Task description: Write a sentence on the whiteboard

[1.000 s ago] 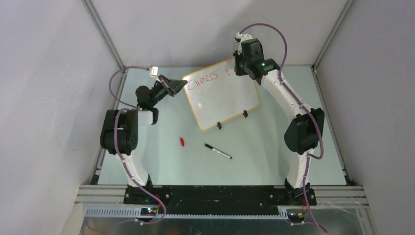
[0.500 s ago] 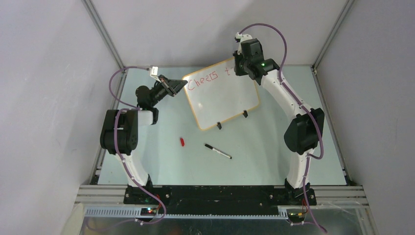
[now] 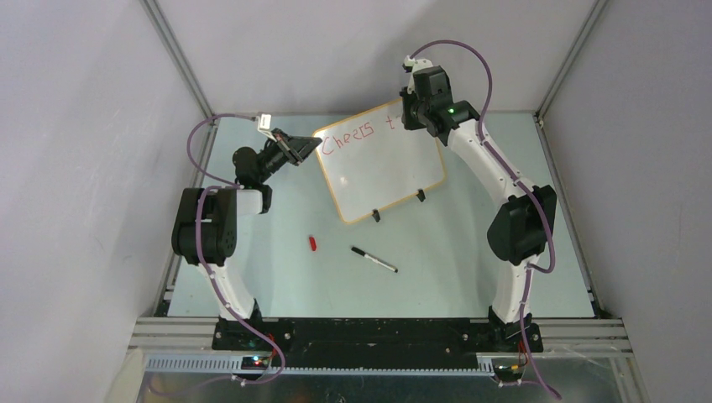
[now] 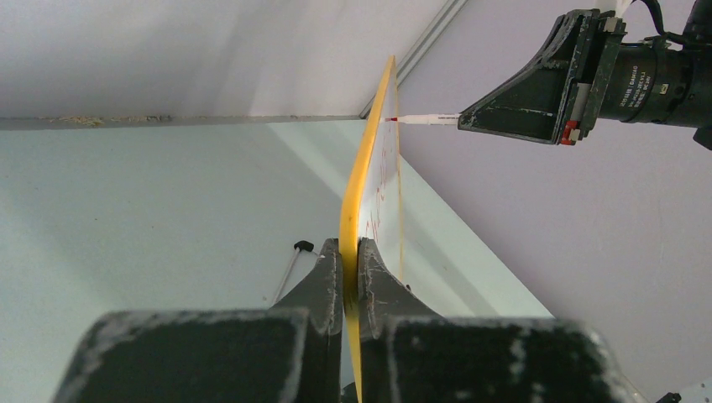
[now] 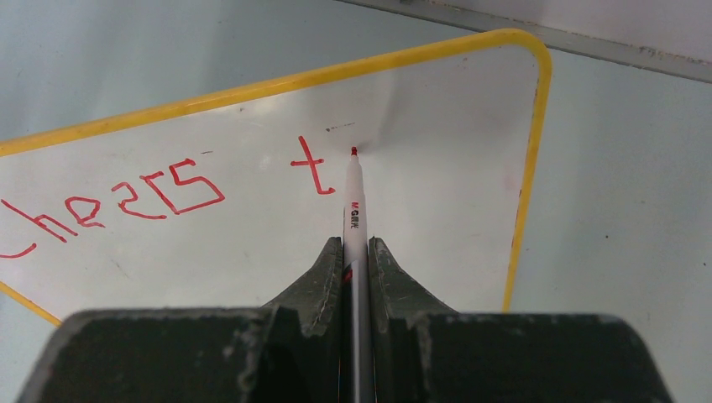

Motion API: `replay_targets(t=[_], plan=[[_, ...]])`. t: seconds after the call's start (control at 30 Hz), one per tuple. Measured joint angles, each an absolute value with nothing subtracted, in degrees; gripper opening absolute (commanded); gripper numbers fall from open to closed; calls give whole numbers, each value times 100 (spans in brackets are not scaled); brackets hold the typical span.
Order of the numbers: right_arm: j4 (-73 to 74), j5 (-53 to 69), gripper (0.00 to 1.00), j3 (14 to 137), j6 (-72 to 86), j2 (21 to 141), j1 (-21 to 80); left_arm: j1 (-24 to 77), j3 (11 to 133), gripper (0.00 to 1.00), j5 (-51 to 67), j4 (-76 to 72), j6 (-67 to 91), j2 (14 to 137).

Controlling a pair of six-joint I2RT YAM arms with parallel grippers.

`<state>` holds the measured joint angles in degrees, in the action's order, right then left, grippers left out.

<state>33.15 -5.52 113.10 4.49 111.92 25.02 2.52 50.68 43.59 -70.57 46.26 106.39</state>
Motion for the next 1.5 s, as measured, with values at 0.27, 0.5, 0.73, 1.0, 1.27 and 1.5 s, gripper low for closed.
replay_targets(t=[0.27, 0.5, 0.73, 1.0, 1.27, 1.5], plan=[[3315, -548, 0, 11310, 449, 11192, 2510, 250, 5068, 0, 4359, -7057, 4626, 10639], [3317, -510, 0, 11310, 449, 11192, 2569, 250, 5068, 0, 4359, -7054, 4626, 10639], [3321, -513, 0, 11310, 447, 11192, 2593, 250, 5068, 0, 4359, -7054, 4626, 10639], [3326, -510, 0, 11292, 451, 11185, 2576, 250, 5068, 0, 4359, -7054, 4626, 10639], [3275, -510, 0, 10890, 454, 11010, 2561, 250, 5068, 0, 4362, -7057, 4626, 10639], [3264, -508, 0, 10746, 456, 10947, 2534, 250, 5068, 0, 4362, -7054, 4626, 10639]])
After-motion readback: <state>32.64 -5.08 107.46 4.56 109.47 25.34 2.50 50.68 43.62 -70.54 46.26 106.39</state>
